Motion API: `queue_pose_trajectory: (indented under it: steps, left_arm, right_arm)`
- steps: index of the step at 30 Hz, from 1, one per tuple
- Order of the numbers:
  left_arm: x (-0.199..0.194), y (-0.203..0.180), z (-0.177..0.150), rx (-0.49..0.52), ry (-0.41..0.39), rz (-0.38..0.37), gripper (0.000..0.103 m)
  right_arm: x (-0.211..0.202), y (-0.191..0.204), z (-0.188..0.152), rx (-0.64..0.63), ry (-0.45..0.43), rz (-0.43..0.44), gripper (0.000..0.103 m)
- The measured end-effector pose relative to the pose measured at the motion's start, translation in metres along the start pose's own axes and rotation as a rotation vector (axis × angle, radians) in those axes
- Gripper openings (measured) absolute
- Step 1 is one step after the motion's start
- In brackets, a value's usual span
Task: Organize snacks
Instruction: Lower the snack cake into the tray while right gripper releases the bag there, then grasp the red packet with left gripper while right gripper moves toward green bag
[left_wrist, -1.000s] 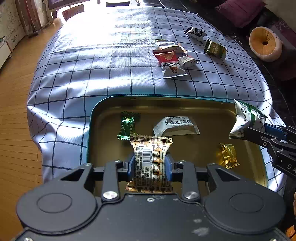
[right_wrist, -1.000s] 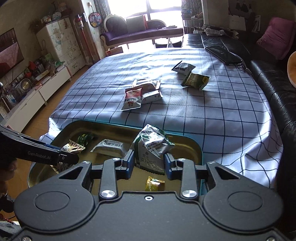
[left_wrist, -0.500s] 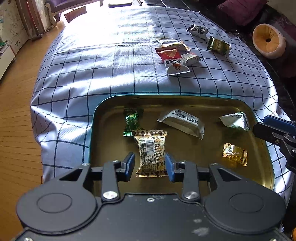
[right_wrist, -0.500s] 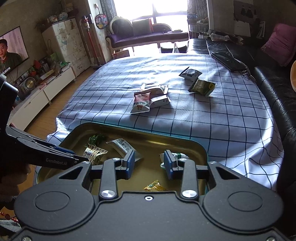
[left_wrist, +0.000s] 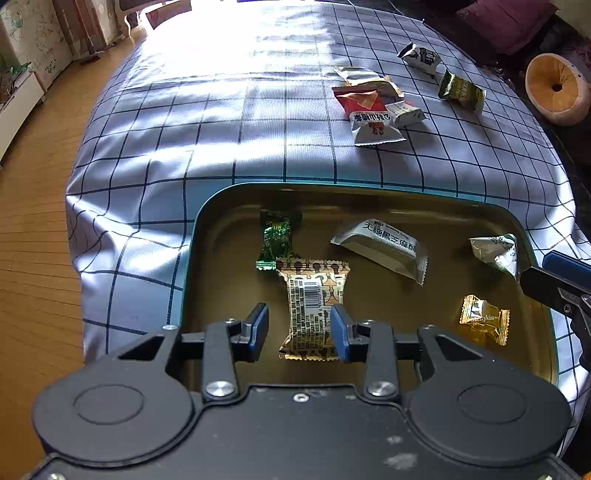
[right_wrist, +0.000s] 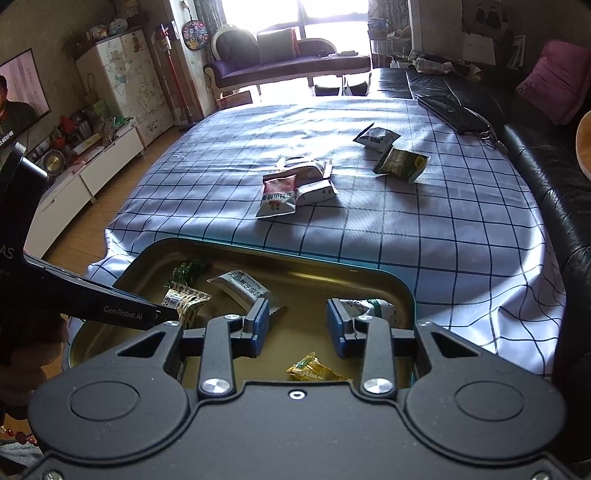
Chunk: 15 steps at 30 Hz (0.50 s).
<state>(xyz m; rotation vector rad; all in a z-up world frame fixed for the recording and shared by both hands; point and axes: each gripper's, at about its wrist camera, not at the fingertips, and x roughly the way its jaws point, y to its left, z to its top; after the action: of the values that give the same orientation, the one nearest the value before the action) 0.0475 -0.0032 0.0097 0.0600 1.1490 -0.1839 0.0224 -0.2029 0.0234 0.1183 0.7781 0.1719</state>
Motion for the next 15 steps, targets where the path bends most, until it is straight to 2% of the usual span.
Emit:
queue_pose_trajectory:
  steps: [15]
  left_arm:
    - [0.001, 0.009, 0.013, -0.021, -0.029, 0.032, 0.037]
  right_arm:
    - [0.010, 0.000, 0.004, 0.023, 0.011, 0.006, 0.045]
